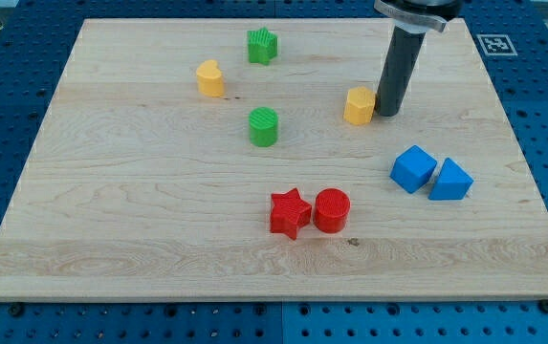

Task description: Move the yellow hexagon diagonal to the green circle

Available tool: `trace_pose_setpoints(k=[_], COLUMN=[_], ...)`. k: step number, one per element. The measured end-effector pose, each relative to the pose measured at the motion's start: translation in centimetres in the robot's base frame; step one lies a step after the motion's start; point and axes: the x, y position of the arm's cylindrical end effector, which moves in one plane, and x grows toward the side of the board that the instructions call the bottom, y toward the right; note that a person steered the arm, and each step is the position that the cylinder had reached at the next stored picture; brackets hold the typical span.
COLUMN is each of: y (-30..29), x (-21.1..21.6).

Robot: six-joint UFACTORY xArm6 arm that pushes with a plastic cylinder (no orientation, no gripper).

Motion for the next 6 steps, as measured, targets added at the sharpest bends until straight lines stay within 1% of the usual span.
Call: trace_pose_setpoints(k=[6], y=[-0.56], x=[0.84])
